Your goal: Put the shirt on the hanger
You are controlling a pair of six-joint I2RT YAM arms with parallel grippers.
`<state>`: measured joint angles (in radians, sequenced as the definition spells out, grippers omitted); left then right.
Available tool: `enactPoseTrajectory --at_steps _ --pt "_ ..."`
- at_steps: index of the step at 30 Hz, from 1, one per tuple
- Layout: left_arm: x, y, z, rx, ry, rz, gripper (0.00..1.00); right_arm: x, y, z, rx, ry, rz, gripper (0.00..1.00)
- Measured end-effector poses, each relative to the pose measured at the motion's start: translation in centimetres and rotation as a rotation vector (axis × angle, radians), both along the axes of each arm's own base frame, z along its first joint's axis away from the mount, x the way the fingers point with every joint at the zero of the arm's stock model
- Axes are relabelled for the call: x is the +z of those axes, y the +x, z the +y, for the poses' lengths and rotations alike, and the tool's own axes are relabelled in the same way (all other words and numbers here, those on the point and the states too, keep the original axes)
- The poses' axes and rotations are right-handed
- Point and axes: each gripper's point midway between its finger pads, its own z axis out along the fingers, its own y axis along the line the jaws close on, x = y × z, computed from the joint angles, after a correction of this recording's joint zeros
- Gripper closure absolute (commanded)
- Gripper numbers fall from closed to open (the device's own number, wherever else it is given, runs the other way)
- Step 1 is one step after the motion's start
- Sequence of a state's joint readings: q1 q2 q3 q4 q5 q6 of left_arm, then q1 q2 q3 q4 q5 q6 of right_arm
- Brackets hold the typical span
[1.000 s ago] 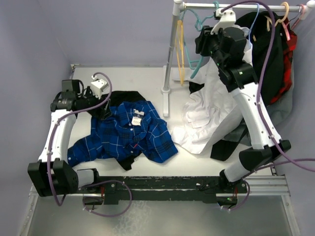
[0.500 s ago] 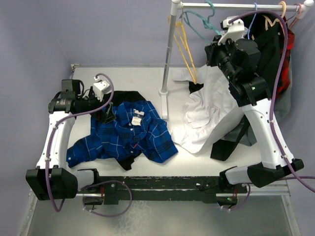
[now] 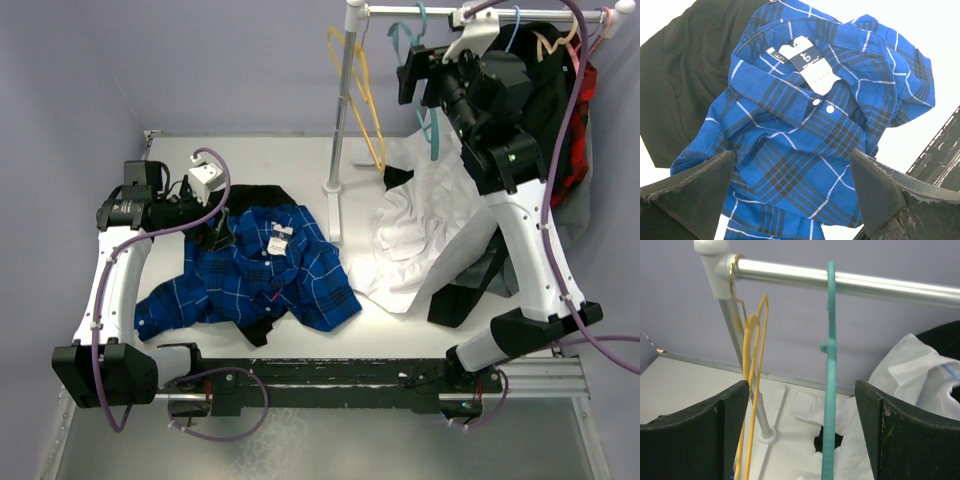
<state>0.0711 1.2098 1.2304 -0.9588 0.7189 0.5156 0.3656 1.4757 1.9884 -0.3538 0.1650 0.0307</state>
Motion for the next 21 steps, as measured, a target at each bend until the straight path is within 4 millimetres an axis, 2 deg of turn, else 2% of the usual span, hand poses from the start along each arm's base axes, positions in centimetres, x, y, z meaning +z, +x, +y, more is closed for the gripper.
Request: enactPoseTrajectory --at_steps 3,6,14,19,21 --pt "-0.1 0.0 0.0 0.000 0.001 0.002 0.00 1.0 1.7 0.6 -0.001 0.006 -0.018 0.12" --pt "-0.2 0.1 0.0 0.001 0.001 0.005 0.01 0.3 3.8 1.3 -0.007 -0.003 0.000 0.12" --pt "-1.1 0.1 0.1 0.010 0.003 0.024 0.00 -4.6 9.9 1.4 -0.120 -0.068 0.102 0.14" --pt "-1.7 0.3 0.2 0.014 0.007 0.038 0.00 -7.0 11.8 0.8 -0.184 -0.086 0.142 0.23" --pt "-1.9 0.3 0.2 0.014 0.008 0.040 0.00 -7.2 12.0 0.5 -0.198 -0.088 0.147 0.30"
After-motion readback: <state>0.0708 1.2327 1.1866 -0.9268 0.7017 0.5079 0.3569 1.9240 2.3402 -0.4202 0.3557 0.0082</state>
